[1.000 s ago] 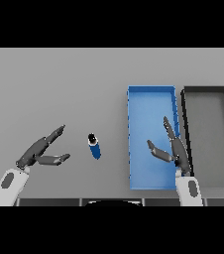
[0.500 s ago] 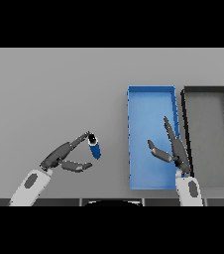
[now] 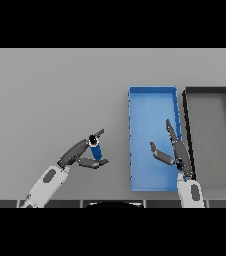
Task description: Pick up the blue pipe and place it into the blue bin.
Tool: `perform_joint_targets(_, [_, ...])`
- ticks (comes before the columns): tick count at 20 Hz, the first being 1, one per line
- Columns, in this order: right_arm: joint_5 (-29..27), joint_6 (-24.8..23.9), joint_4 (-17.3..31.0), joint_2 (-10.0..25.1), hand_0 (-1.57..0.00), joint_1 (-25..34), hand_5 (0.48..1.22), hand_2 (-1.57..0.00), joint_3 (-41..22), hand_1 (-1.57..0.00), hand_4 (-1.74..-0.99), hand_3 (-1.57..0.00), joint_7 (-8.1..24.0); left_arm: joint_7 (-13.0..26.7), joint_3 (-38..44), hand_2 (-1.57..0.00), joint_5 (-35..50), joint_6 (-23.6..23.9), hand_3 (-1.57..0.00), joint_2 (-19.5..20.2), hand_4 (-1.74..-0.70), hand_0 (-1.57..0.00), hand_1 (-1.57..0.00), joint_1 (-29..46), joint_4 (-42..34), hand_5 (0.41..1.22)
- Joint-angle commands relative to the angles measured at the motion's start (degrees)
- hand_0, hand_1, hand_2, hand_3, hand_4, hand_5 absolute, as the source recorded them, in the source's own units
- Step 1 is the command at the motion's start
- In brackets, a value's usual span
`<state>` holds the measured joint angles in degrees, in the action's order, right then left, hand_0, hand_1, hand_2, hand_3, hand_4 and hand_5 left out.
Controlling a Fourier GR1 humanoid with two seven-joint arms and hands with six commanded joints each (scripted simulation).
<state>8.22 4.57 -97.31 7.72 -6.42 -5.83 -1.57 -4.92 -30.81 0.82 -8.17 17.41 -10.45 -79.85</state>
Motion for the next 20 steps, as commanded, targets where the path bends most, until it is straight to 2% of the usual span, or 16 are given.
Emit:
perform_joint_targets(1, [0.2, 0.0, -0.7, 0.5, 0.0, -0.6, 0.665, 0.0, 0.1, 0.0, -1.323, 0.0, -0.4, -1.7, -0.1, 0.0, 0.2, -0.4, 0.0, -0.4, -1.16, 0.0, 0.0, 0.3, 0.4, 0.491])
perform_joint_targets(4, [0.1, -0.1, -0.2, 0.2, 0.0, -0.8, 0.664, 0.0, 0.2, 0.0, -1.321, 0.0, -0.6, -2.0, -0.2, -0.02, 2.1, -1.5, -0.02, -3.7, -1.22, 0.0, 0.0, -0.8, 2.7, 0.536])
perform_joint_targets(5, [-0.4, 0.4, 0.1, 0.6, 0.0, -0.6, 0.664, 0.0, 0.5, 0.0, -1.322, 0.0, -0.6, -2.3, 0.3, -0.08, 3.1, -1.9, -0.07, -3.7, -1.24, 0.0, 0.0, -0.6, 2.7, 0.566])
perform_joint_targets(6, [-0.1, 0.3, 0.3, 0.4, 0.0, -0.8, 0.664, 0.0, 0.3, 0.0, -1.32, 0.0, -0.9, -2.6, 0.6, -0.21, 3.4, -1.9, -0.2, -4.3, -1.28, 0.0, -0.09, -1.0, 3.5, 0.607])
perform_joint_targets(7, [-0.1, 0.2, 0.0, 0.5, 0.0, -0.4, 0.663, 0.0, 0.3, 0.0, -1.319, 0.0, -0.9, -1.8, 0.7, -0.39, 4.4, -1.9, -0.47, -5.2, -1.31, -0.09, -0.25, -0.9, 3.2, 0.73])
perform_joint_targets(8, [-0.4, 0.3, 0.3, 0.5, 0.0, 0.1, 0.666, 0.0, 0.5, 0.0, -1.322, 0.0, -0.9, -1.6, 1.0, -0.63, 5.4, -2.2, -0.69, -5.9, -1.39, -0.34, -0.5, -0.9, 3.6, 0.828])
perform_joint_targets(9, [-0.4, 0.3, 0.3, 0.8, 0.0, -0.1, 0.666, 0.0, 0.7, 0.0, -1.319, 0.0, -1.0, -2.1, 1.3, -0.82, 5.9, -2.6, -0.84, -6.3, -1.45, -0.59, -0.71, -0.9, 4.0, 0.906])
perform_joint_targets(10, [0.0, 0.3, 0.2, 0.8, 0.0, -0.9, 0.665, 0.0, 0.4, 0.0, -1.313, 0.0, -1.6, -3.5, 1.1, -0.97, 5.8, -3.1, -0.98, -6.6, -1.51, -0.78, -0.89, -0.5, 4.1, 0.969])
perform_joint_targets(11, [0.3, 0.0, 0.2, 0.6, 0.0, -0.4, 0.664, 0.0, 0.3, 0.0, -1.309, 0.0, -0.9, -2.9, 1.1, -1.09, 5.9, -3.0, -1.1, -7.4, -1.55, -0.94, -1.02, -0.9, 4.3, 1.02])
perform_joint_targets(14, [0.3, -0.1, 0.9, 0.7, 0.0, 0.7, 0.666, 0.0, 0.6, 0.0, -1.302, 0.0, -0.2, -2.9, -0.1, -1.32, 4.2, -1.8, -1.31, -6.7, -1.64, -1.25, -1.29, -0.3, 2.4, 1.118])
perform_joint_targets(15, [1.0, -0.1, -0.1, 0.7, 0.0, -0.2, 0.666, 0.0, -0.1, 0.0, -1.294, 0.0, -1.2, -2.9, 0.1, -1.37, 4.4, -1.6, -1.35, -6.9, -1.66, -1.31, -1.35, -0.4, 2.9, 1.139])
perform_joint_targets(18, [1.0, 0.1, 0.9, 0.5, 0.0, 1.0, 0.662, 0.0, -0.2, 0.0, -1.281, 0.0, -0.2, -4.3, -0.7, -1.47, 4.3, -0.8, -1.42, -7.3, -1.69, -1.44, -1.46, 0.0, 0.5, 1.179])
perform_joint_targets(20, [0.2, 0.5, 0.9, 1.2, 0.0, 1.3, 0.657, 0.0, 0.5, 0.0, -1.279, 0.0, -0.7, -5.4, -0.7, -1.51, 5.3, -1.1, -1.44, -8.0, -1.7, -1.49, -1.5, -0.9, -1.6, 1.194])
